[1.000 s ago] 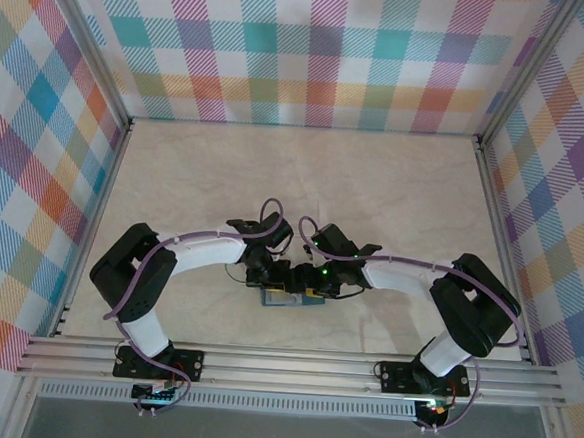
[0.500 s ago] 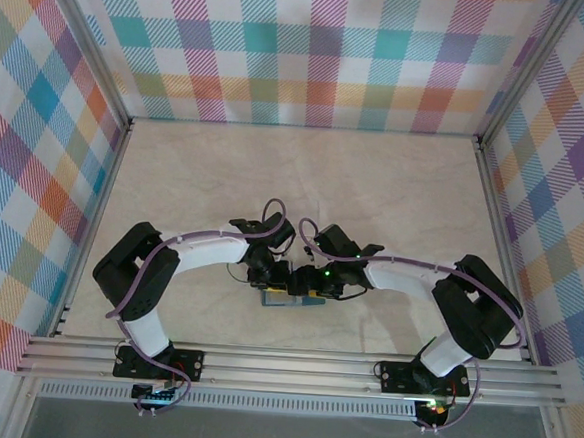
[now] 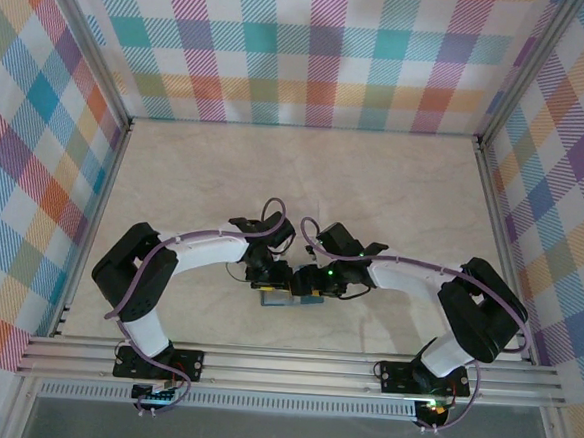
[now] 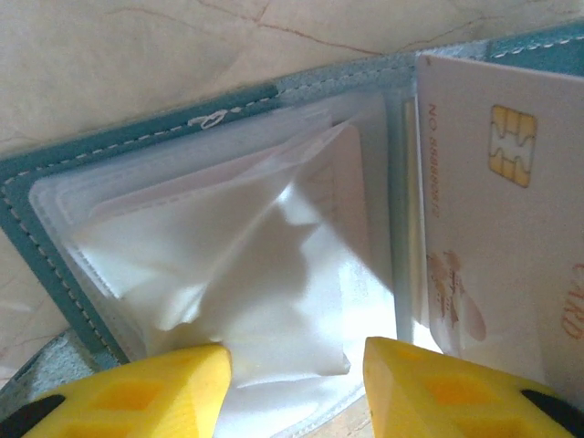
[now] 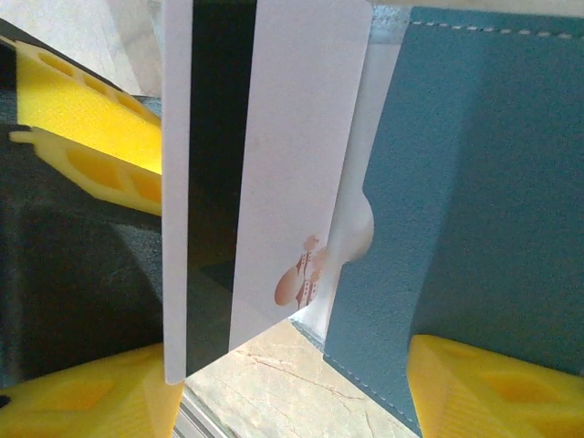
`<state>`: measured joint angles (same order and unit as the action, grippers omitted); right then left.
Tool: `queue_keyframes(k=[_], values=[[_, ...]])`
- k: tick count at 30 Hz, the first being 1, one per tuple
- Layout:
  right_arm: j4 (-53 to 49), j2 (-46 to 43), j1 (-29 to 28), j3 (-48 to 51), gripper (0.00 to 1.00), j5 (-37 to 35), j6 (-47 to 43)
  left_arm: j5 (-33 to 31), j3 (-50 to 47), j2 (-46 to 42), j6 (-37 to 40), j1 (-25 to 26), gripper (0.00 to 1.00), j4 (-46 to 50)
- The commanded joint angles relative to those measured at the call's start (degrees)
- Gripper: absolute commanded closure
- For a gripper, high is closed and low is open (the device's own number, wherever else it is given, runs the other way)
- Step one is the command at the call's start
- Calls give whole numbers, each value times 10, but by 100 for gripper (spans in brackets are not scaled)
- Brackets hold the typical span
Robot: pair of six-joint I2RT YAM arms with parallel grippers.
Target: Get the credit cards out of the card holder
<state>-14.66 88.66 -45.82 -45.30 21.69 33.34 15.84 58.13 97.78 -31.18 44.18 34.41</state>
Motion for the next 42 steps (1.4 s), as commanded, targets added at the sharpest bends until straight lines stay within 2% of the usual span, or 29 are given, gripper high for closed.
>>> queue_keyframes(k=[1,2,4,9,17,23,29,34,42], values=[[24,14,-12,-20,33,4,-14,14,6,13,-4,13,66,-14],[25,16,-12,-19,34,4,-13,10,8,13,-3,13,72,-9],[24,19,-12,-20,38,0,-9,-2,7,9,0,13,78,-1],[20,18,-11,-23,56,-7,-1,-17,9,5,4,14,86,11],[-5,-12,-8,-17,71,-43,8,-22,9,2,4,14,89,14],[-10,0,-3,-27,85,-40,15,-32,2,-15,2,14,90,19],[-24,8,-3,-35,92,-50,24,-47,-4,-42,0,12,90,30],[-55,-30,-3,-36,96,-84,22,-67,-22,-84,-8,-2,89,39],[-111,-80,2,-69,98,-114,-64,-86,-66,-174,-6,-48,87,54]])
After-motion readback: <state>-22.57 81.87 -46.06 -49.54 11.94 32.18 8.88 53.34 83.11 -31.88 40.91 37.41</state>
